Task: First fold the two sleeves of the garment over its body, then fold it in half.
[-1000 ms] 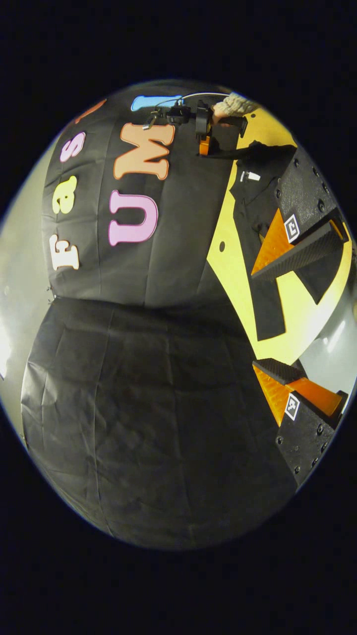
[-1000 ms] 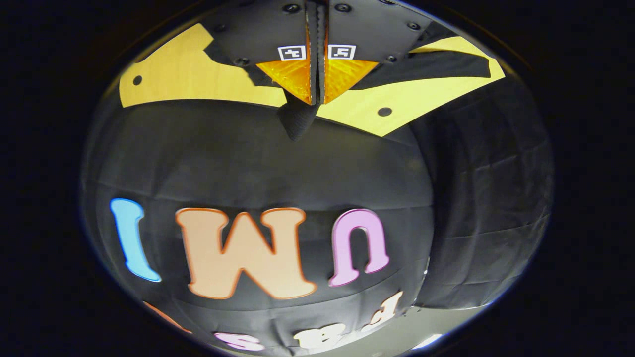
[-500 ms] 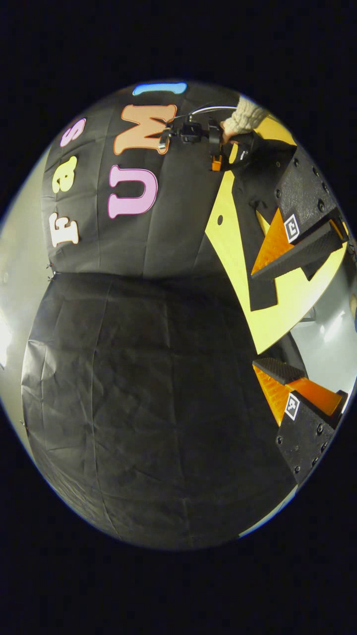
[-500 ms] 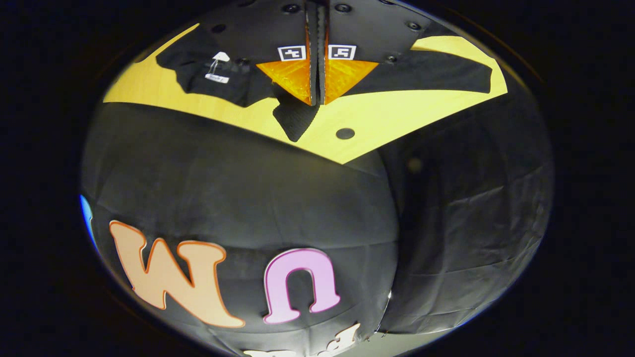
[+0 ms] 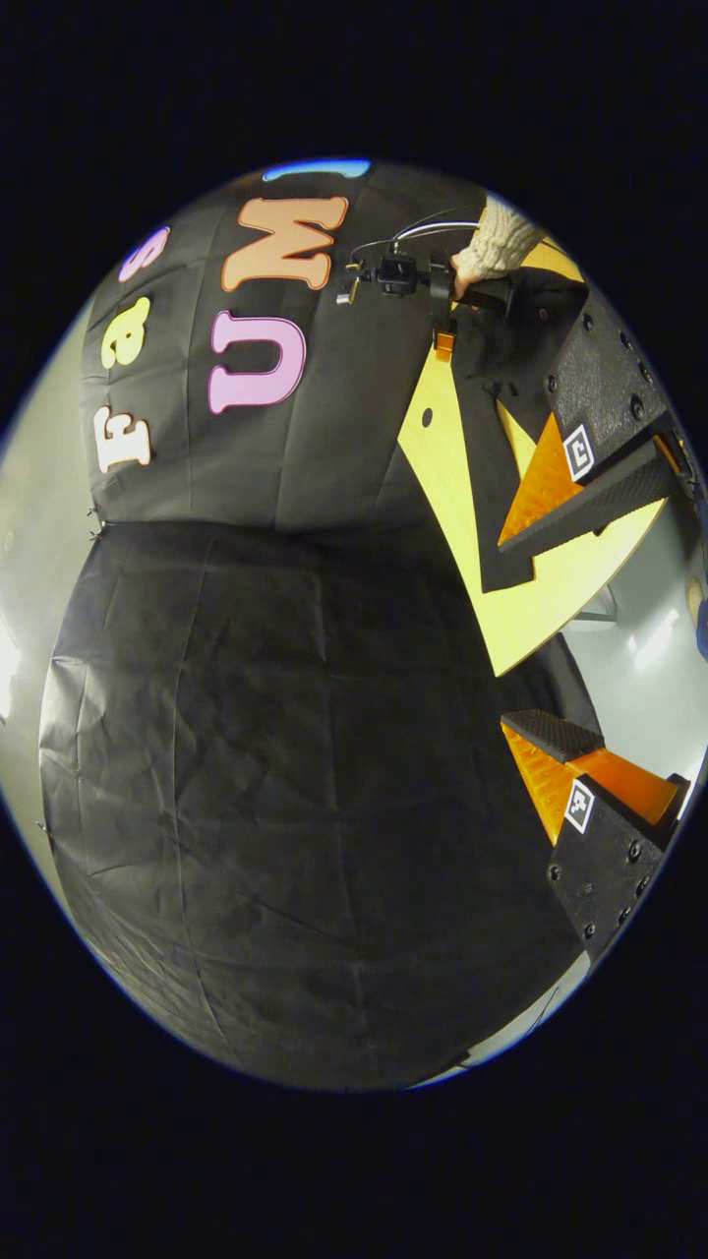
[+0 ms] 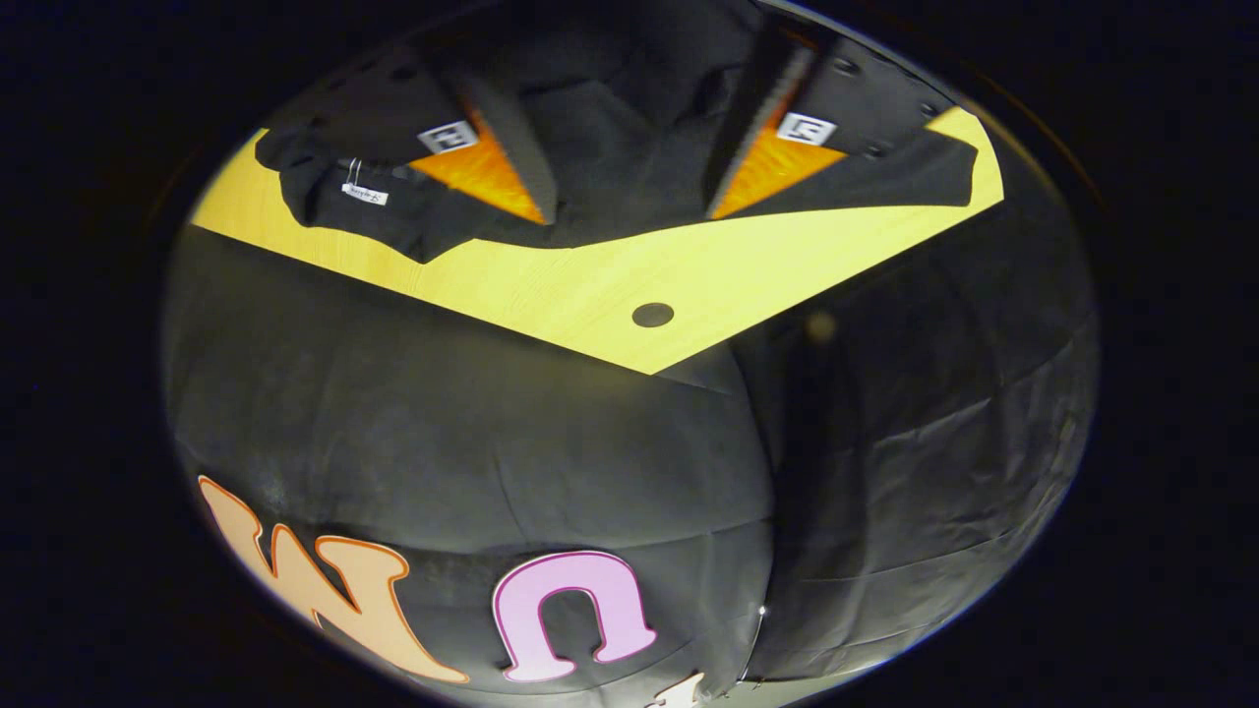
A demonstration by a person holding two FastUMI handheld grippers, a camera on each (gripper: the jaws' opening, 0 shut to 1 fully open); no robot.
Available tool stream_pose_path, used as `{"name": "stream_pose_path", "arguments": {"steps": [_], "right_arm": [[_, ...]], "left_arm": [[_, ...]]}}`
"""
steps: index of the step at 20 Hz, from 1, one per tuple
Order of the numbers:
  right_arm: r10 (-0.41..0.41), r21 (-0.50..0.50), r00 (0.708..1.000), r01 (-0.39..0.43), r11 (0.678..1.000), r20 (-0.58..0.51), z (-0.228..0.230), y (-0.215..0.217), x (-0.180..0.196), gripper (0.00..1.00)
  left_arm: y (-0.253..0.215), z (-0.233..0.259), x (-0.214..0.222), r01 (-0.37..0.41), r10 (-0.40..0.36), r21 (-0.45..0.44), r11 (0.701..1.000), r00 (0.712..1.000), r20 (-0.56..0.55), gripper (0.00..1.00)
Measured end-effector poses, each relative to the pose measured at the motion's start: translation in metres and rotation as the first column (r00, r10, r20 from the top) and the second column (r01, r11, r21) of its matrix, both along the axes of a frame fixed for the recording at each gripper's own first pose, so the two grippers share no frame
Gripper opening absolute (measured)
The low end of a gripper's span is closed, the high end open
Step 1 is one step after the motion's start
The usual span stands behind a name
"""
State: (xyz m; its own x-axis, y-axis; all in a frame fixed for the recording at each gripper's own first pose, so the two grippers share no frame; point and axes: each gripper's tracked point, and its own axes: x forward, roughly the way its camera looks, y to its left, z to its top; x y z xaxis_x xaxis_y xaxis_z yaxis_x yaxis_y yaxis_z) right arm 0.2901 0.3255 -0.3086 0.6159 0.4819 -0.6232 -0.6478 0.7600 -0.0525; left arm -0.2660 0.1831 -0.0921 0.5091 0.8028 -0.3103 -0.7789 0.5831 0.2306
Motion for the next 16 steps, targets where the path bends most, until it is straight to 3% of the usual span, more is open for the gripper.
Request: {"name": "stream_pose_path", "arguments": {"steps": [1,4,7,10,16], "right_arm": [[0.009,-0.019,1.000,-0.008,1.000,0.030,-0.001,-0.001,0.002,1.00],[0.022,-0.034,0.996,-0.020,0.999,0.083,0.016,-0.005,-0.003,1.00],[-0.008,0.030,0.995,0.006,1.000,0.098,0.045,-0.018,-0.004,0.99],[-0.057,0.075,0.990,0.048,0.996,0.126,0.077,-0.041,-0.006,1.00],[-0.217,0.148,0.952,0.187,0.971,0.218,0.154,-0.131,-0.027,1.00]], "left_arm": [[0.001,-0.001,0.002,0.003,-0.003,-0.003,1.000,1.000,0.000,0.93],[0.004,-0.009,0.012,0.023,-0.023,-0.027,0.999,1.000,0.008,0.93],[0.007,-0.020,0.024,0.061,-0.061,-0.054,0.997,0.998,0.003,0.93],[0.015,-0.026,0.043,0.105,-0.105,-0.067,0.992,0.994,-0.001,0.93],[0.044,-0.063,0.088,0.194,-0.198,-0.121,0.973,0.980,-0.019,0.93]]}}
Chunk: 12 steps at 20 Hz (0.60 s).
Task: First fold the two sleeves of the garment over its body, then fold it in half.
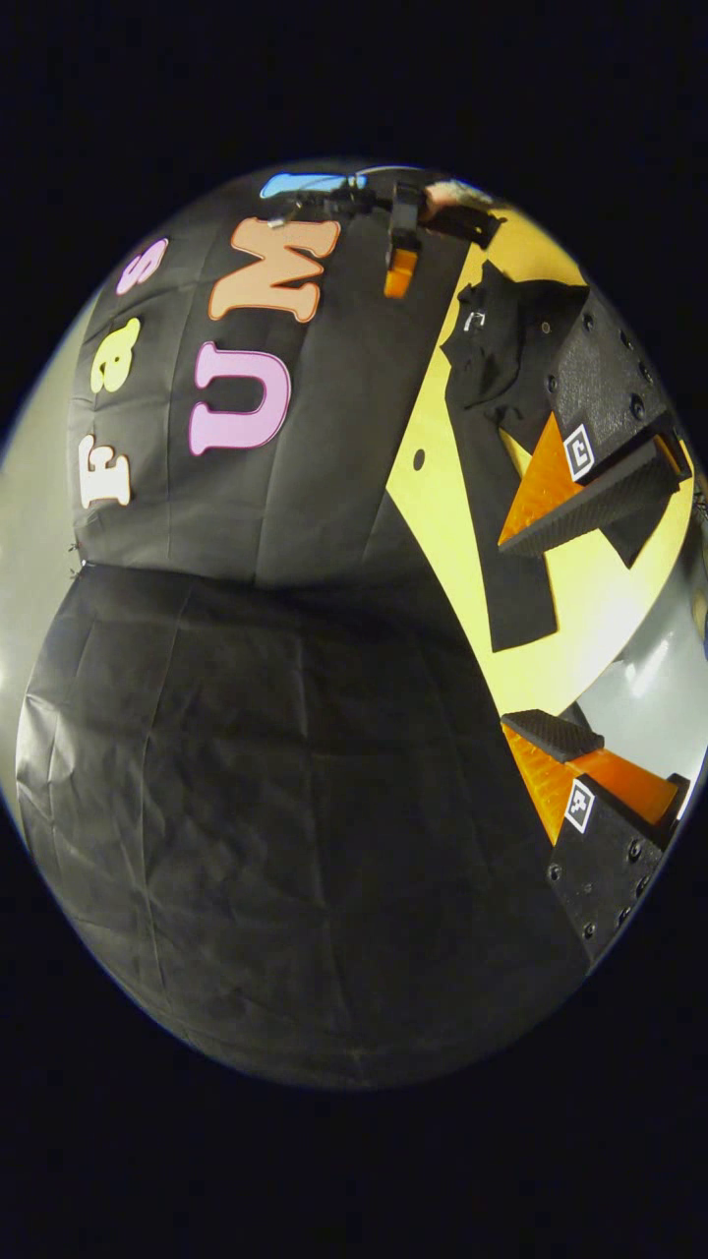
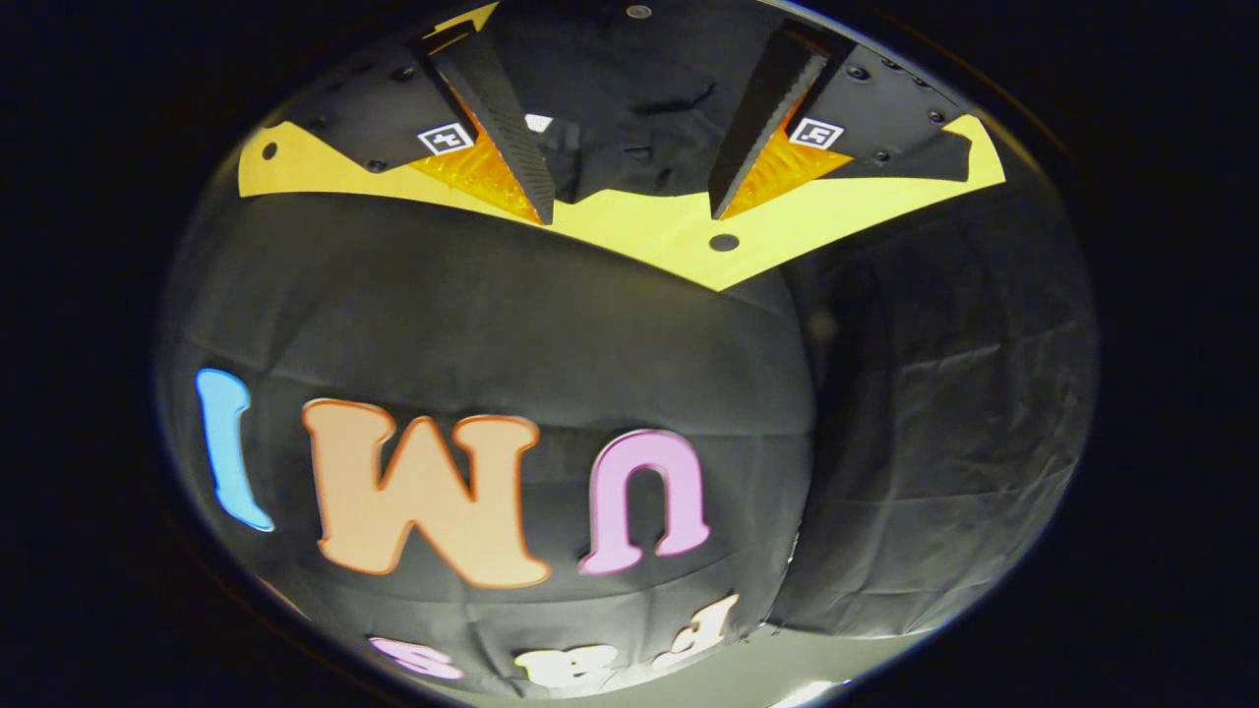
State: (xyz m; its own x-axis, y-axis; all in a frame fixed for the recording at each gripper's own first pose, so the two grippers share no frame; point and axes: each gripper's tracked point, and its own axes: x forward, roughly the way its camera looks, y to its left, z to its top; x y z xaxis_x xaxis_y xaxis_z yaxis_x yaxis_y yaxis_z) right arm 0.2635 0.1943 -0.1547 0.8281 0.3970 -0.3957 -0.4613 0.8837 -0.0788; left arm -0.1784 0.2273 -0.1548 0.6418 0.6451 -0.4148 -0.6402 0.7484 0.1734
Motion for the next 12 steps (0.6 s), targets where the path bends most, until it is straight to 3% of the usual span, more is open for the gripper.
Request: {"name": "stream_pose_path", "arguments": {"steps": [4,7,12], "right_arm": [[-0.154,0.064,0.982,0.148,0.987,0.105,0.050,-0.081,-0.028,0.99],[-0.257,0.104,0.959,0.245,0.964,0.122,0.070,-0.135,-0.059,0.99],[-0.432,0.162,0.889,0.408,0.898,0.155,0.094,-0.217,-0.117,0.99]], "left_arm": [[0.017,-0.054,0.029,0.081,-0.085,-0.065,0.995,0.994,-0.067,0.94],[0.030,-0.094,0.041,0.104,-0.121,-0.131,0.986,0.984,-0.129,0.94],[0.057,-0.144,0.056,0.137,-0.167,-0.129,0.982,0.952,-0.257,0.95]]}}
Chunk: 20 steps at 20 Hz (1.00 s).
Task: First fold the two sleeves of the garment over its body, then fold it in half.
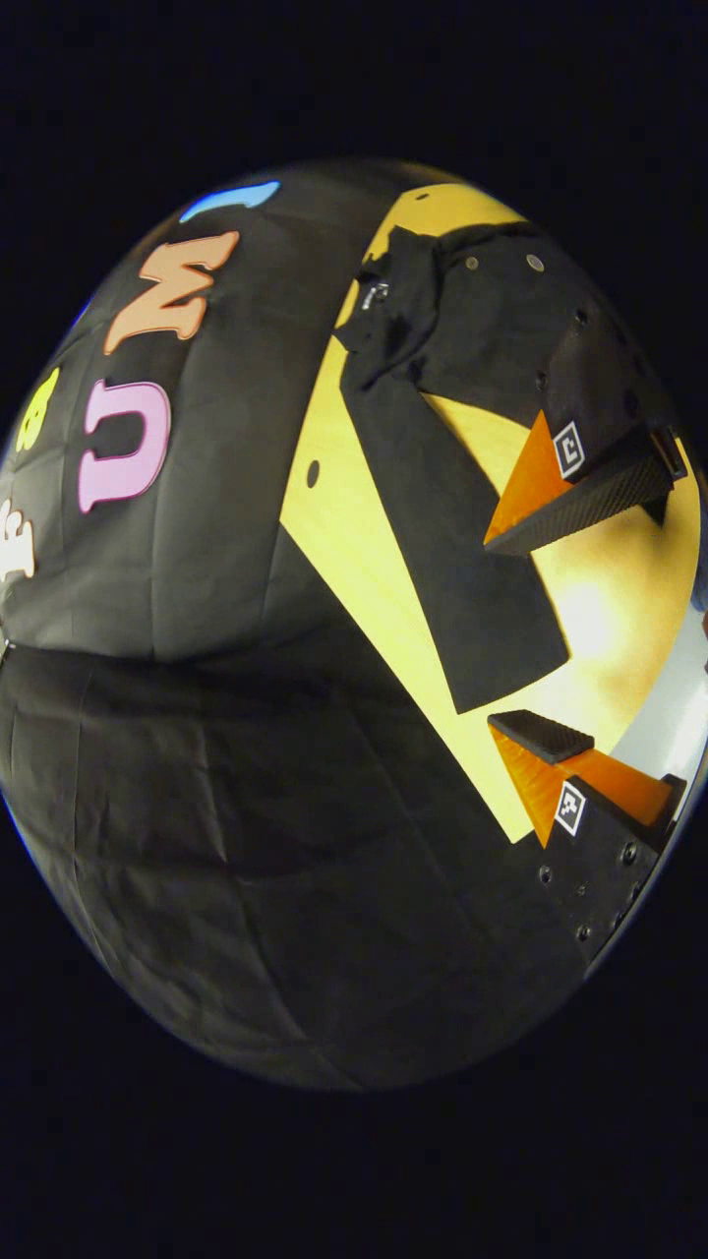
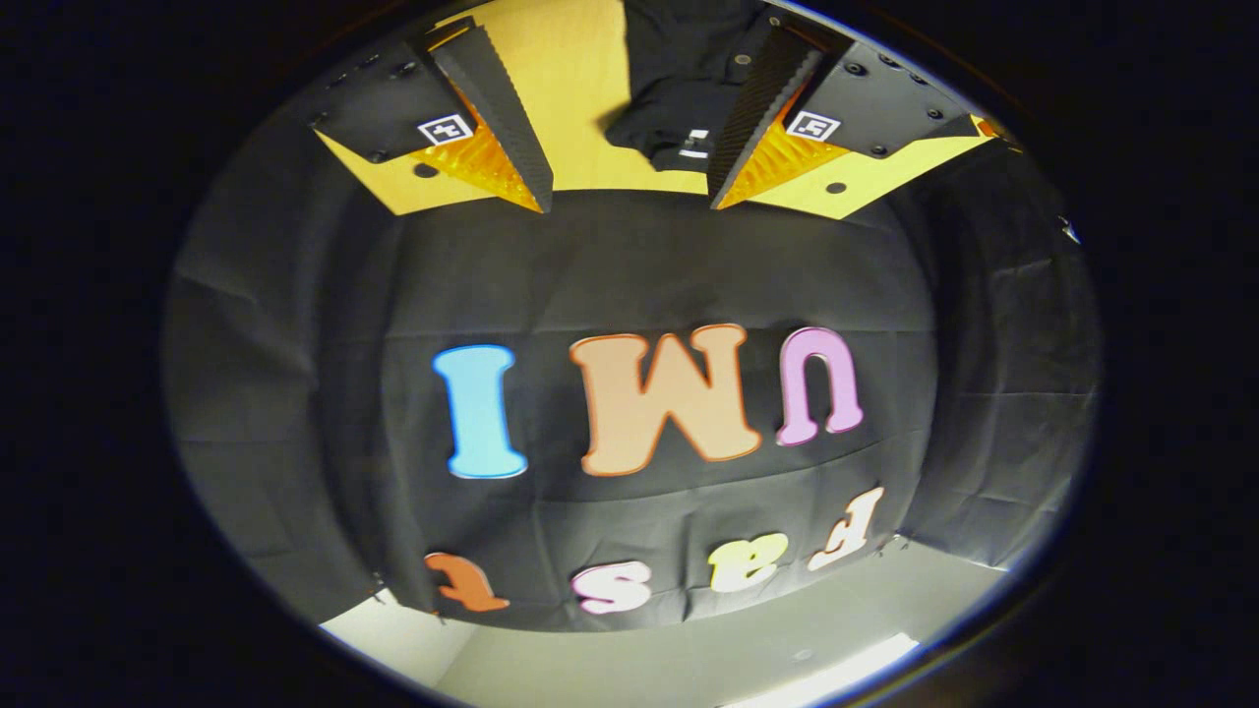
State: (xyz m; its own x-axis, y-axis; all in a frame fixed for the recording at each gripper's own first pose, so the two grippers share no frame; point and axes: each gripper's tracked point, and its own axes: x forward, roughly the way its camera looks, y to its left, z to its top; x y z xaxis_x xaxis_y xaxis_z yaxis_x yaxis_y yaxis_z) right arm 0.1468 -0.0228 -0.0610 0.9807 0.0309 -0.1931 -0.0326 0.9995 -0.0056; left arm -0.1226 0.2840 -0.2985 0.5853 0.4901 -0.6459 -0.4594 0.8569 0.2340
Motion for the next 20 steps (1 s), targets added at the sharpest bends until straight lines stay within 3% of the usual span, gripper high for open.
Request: {"name": "stream_pose_path", "arguments": {"steps": [4,7,9,14,20], "right_arm": [[-0.124,-0.002,0.992,0.124,0.992,-0.004,0.004,-0.051,-0.043,0.97],[-0.169,0.059,0.986,0.168,0.984,0.012,0.010,-0.068,-0.064,0.98],[-0.192,0.048,0.981,0.191,0.980,0.017,0.003,-0.074,-0.077,0.95],[-0.159,-0.001,0.987,0.159,0.987,-0.004,-0.003,-0.069,-0.092,0.98],[-0.105,0.025,0.994,0.105,0.994,-0.014,-0.006,-0.046,-0.087,0.98]], "left_arm": [[0.007,-0.029,0.005,0.017,-0.018,-0.035,0.999,0.998,-0.056,0.96],[0.011,-0.039,0.004,-0.004,0.000,-0.057,0.998,0.998,-0.068,0.95],[0.014,-0.048,-0.001,-0.020,0.014,-0.067,0.998,0.996,-0.086,0.95],[0.021,-0.069,-0.021,-0.025,0.016,-0.053,0.998,0.985,-0.169,0.96],[0.018,-0.074,-0.016,-0.036,0.024,-0.106,0.994,0.994,-0.106,0.90]]}}
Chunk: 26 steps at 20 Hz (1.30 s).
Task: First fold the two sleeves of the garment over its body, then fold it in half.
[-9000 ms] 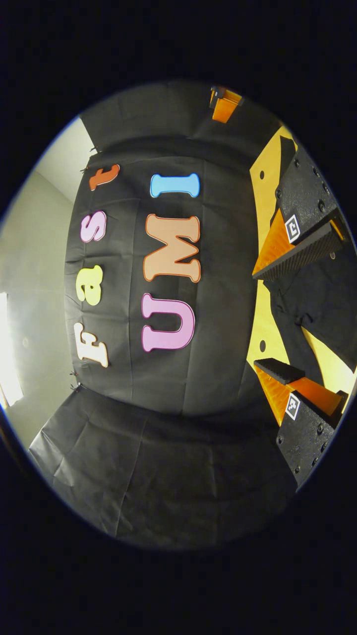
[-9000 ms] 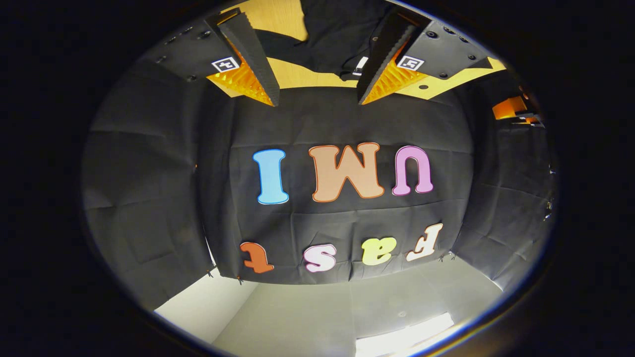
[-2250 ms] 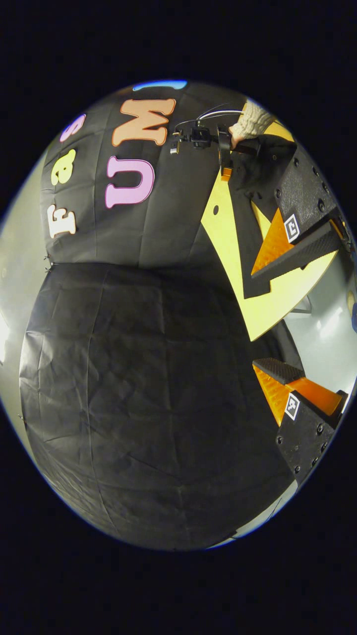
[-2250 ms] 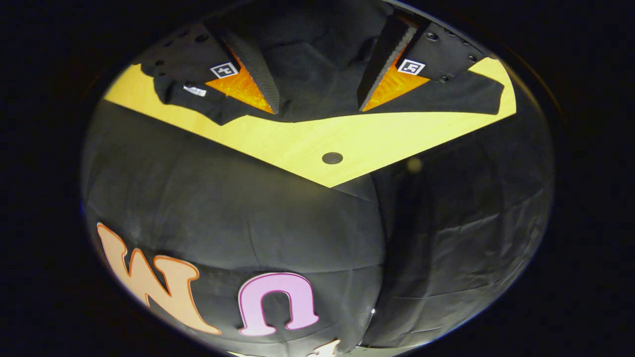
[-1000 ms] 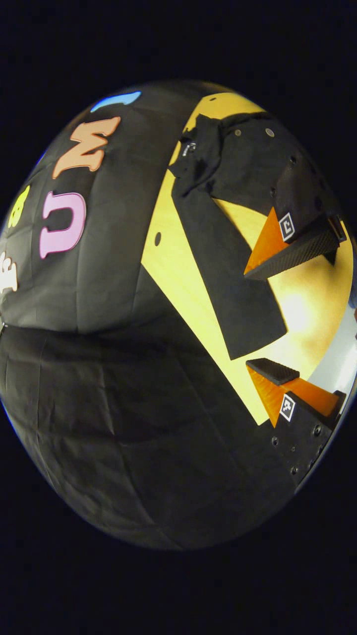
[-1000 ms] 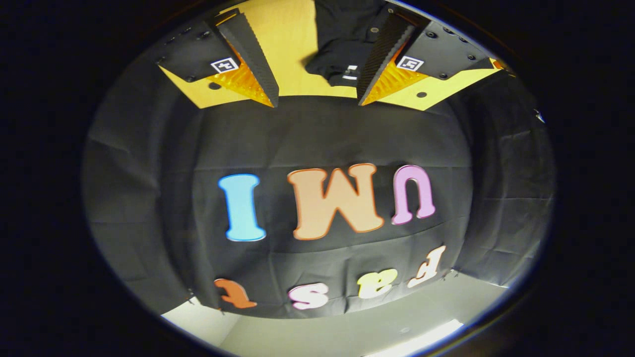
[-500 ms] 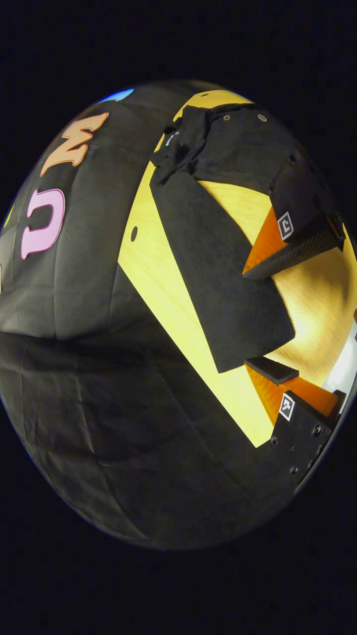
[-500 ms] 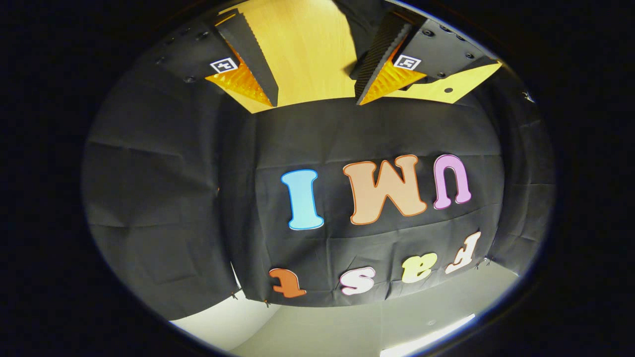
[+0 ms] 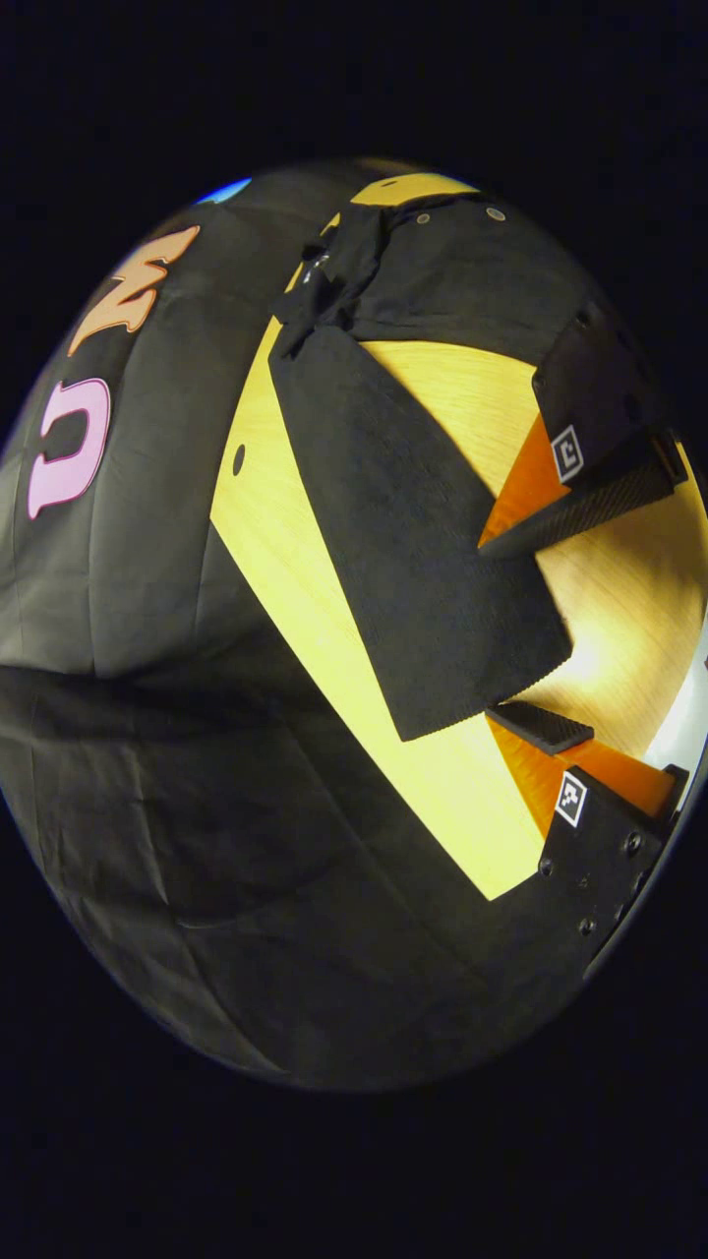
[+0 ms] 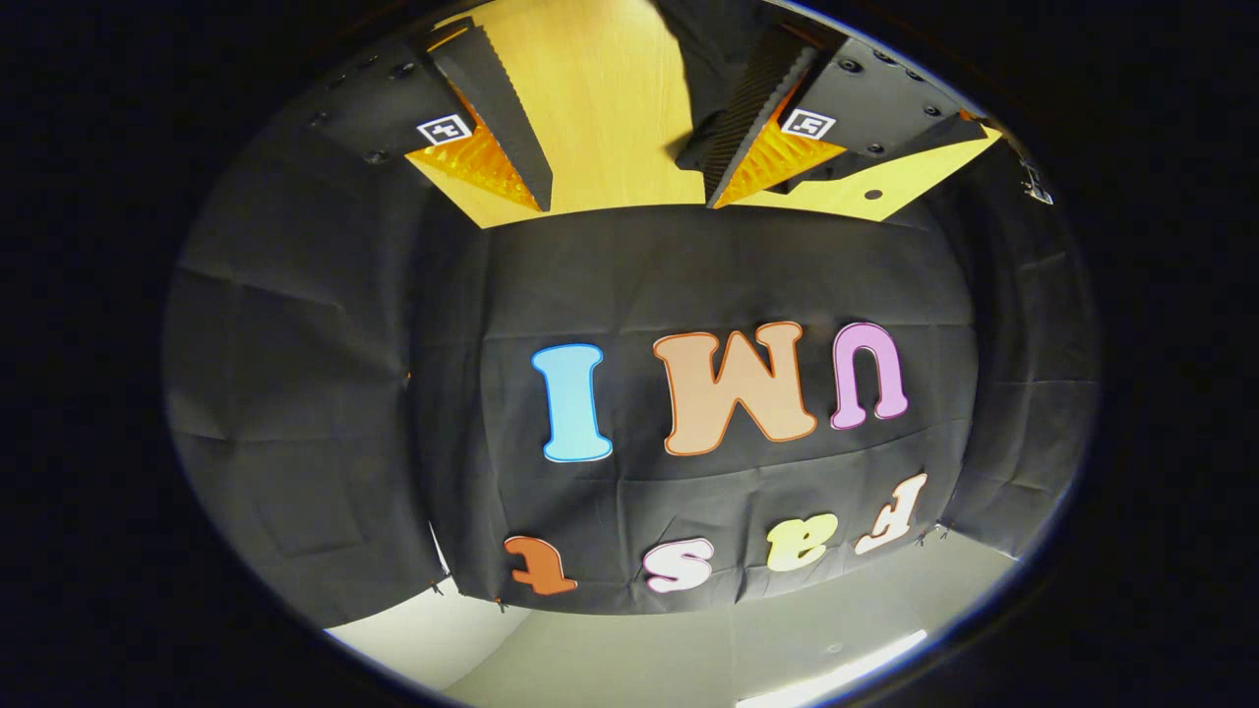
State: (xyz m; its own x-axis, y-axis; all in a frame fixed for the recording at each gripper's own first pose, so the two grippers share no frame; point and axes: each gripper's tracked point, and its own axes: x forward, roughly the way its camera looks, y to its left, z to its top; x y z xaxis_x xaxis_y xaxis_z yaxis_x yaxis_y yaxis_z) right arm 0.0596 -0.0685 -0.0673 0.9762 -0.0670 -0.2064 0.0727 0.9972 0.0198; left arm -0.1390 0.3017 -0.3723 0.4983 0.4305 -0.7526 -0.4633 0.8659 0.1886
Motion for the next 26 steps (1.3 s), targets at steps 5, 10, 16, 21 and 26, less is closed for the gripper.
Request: {"name": "stream_pose_path", "arguments": {"steps": [5,10,16,21,26], "right_arm": [[0.017,0.023,1.000,-0.017,1.000,-0.009,-0.008,0.000,0.003,0.98],[-0.027,0.007,1.000,0.027,1.000,0.016,-0.003,-0.019,-0.003,0.95],[-0.089,-0.008,0.996,0.089,0.996,0.020,-0.003,-0.043,-0.022,0.98],[-0.132,-0.027,0.991,0.132,0.991,0.023,-0.004,-0.059,-0.034,0.98],[-0.162,-0.007,0.987,0.162,0.987,0.015,-0.012,-0.072,-0.041,0.98]], "left_arm": [[-0.011,-0.004,0.007,0.064,-0.064,-0.024,0.998,0.998,-0.007,0.70],[-0.025,-0.004,0.016,0.038,-0.037,-0.064,0.997,0.999,0.022,0.11],[-0.020,-0.003,0.014,-0.018,0.018,-0.047,0.999,1.000,0.016,0.00],[-0.031,0.029,0.041,0.013,-0.009,-0.058,0.998,0.998,0.067,0.00],[-0.046,0.080,0.085,0.077,-0.069,-0.046,0.996,0.985,0.160,0.00]]}}
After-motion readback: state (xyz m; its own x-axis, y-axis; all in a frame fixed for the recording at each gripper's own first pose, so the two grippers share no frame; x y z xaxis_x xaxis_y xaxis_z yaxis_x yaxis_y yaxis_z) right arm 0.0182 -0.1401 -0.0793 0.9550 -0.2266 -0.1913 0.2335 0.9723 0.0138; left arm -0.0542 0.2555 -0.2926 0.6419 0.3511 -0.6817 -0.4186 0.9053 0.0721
